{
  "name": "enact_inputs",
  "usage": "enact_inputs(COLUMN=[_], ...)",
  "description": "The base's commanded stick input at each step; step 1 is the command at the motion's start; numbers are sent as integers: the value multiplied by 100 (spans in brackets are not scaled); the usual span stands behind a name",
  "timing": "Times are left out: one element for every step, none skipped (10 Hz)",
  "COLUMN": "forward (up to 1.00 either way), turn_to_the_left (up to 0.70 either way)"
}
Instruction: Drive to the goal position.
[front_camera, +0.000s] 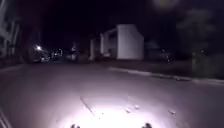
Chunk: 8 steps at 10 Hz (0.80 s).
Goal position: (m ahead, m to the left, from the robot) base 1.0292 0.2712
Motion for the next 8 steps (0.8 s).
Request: enact_inputs(forward=[60,60,60,60,60,60,60,60], turn_to_the_left=[0,0,0,0,0,0,0,0])
